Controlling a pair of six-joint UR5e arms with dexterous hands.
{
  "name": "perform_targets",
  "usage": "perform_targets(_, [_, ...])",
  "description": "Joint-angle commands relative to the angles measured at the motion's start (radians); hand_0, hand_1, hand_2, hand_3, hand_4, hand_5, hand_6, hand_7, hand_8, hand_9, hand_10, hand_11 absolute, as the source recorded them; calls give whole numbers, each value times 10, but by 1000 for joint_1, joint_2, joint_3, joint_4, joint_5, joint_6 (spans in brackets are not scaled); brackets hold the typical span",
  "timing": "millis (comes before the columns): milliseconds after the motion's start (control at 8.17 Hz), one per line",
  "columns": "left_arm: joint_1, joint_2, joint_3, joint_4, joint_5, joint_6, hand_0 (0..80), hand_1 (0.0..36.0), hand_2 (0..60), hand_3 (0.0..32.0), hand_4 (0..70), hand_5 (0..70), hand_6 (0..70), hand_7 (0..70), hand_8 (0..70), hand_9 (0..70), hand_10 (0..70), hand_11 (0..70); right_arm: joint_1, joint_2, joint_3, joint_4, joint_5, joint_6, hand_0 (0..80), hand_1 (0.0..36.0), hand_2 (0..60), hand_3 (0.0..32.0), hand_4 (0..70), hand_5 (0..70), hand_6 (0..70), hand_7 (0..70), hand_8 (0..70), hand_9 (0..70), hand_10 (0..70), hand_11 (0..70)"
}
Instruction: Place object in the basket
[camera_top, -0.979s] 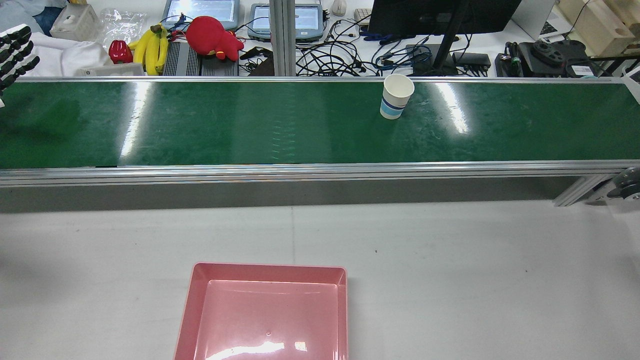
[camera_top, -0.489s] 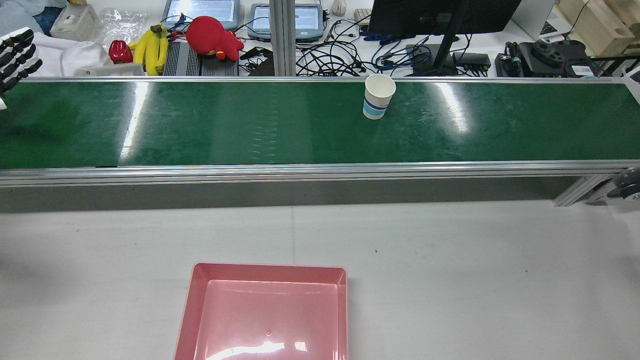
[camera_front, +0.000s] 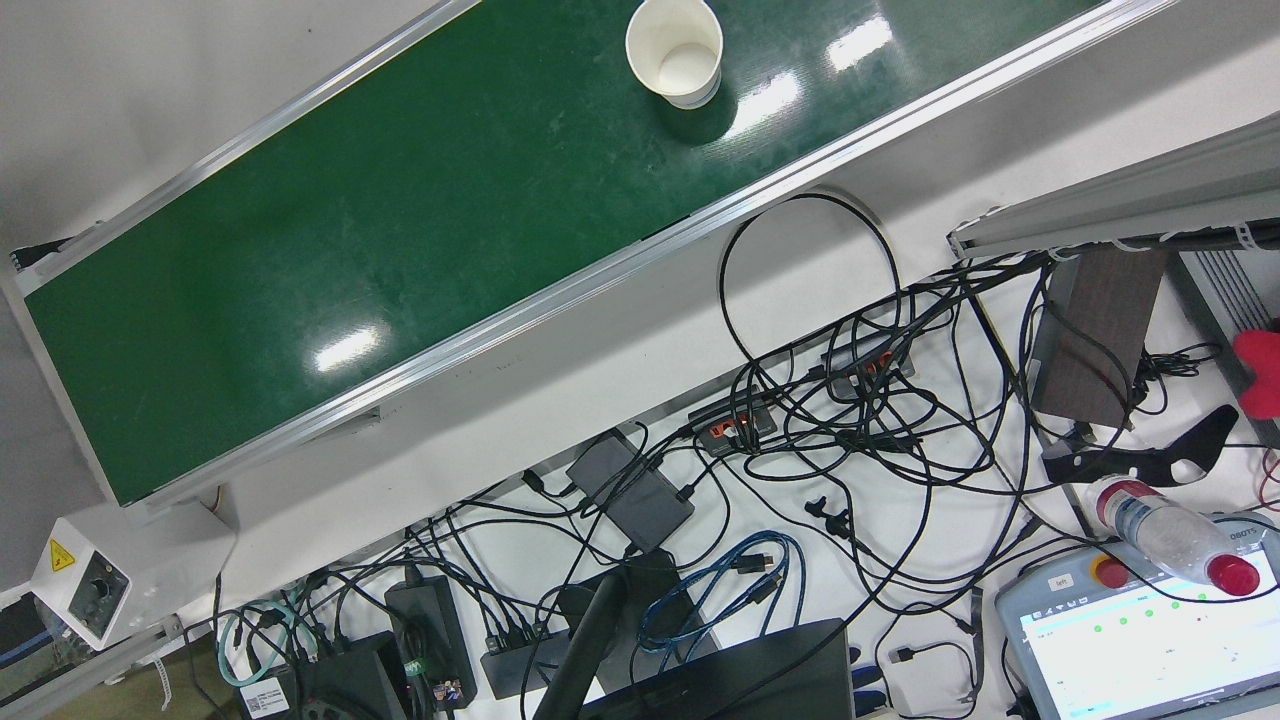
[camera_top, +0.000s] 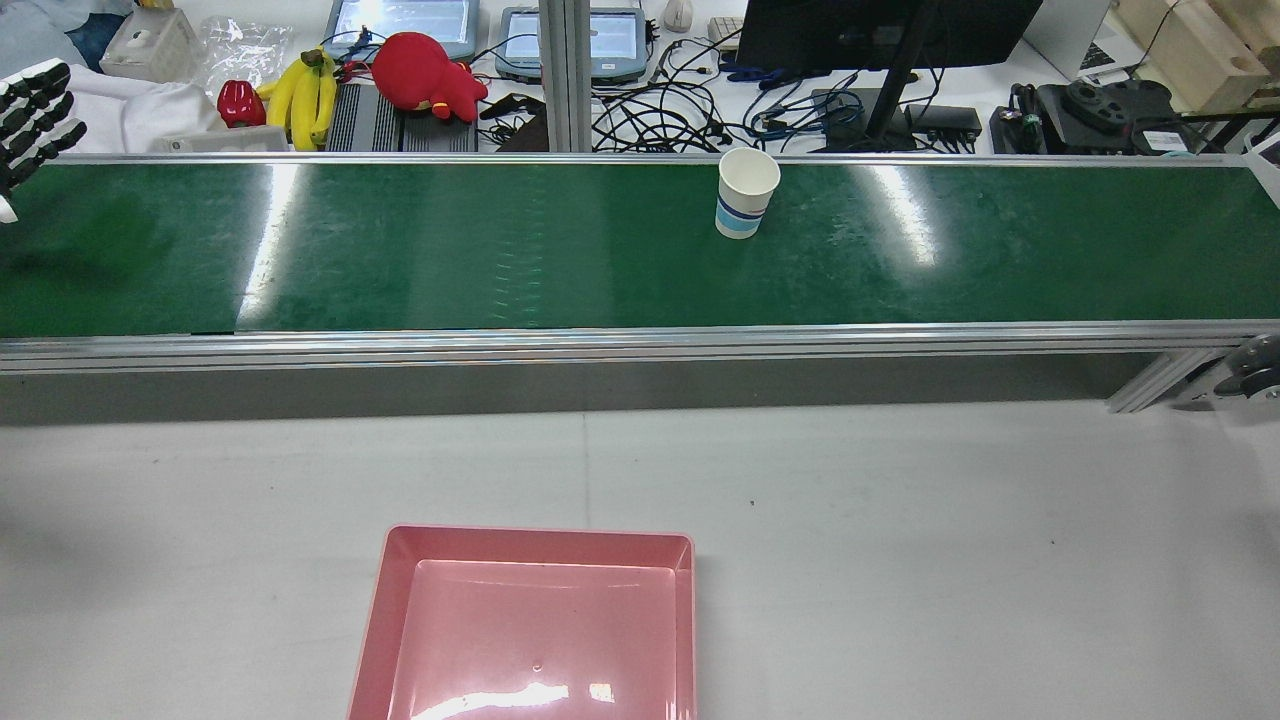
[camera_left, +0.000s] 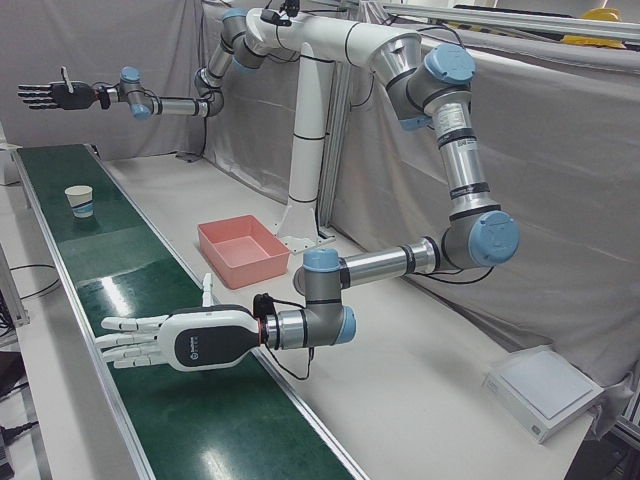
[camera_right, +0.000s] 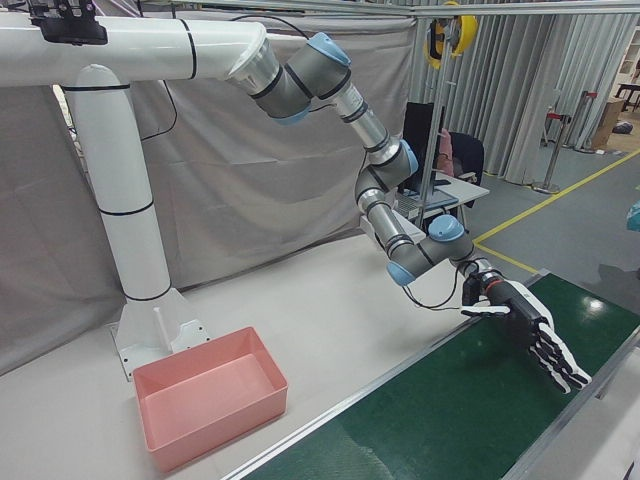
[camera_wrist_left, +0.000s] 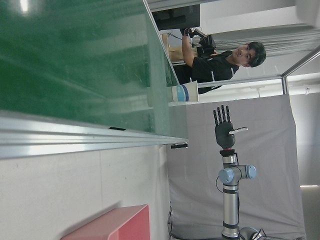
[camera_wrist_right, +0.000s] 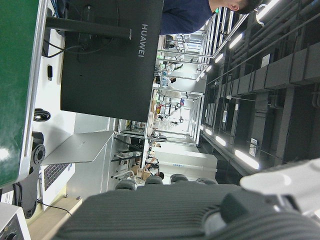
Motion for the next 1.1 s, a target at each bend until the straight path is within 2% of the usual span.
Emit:
perform_targets(0, [4,-1,4,0,-2,14,553,69,0,0,33,131,9,0,0,0,32,65,1,0,1,0,0,0,0,0,0,0,0,0,0,0,0,0,0,0])
perform_targets(245, [3,-2,7,0,-3,28,550,69,0,0,38,141,10,0,0,0,32,64,-1,0,-1,0,0,0,0,0,0,0,0,0,0,0,0,0,0,0])
perform_targets(489, [3,-10,62,-40,-3,34,550,68,0,0,32,139,6,0,0,0,34,68,-1,0,-1,0,0,0,0,0,0,0,0,0,0,0,0,0,0,0])
perform_targets(979, [1,-13,60,-48,-3,25,559,74,0,0,24,136,4,0,0,0,34,69,-1,0,-1,0,0,0,0,0,0,0,0,0,0,0,0,0,0,0])
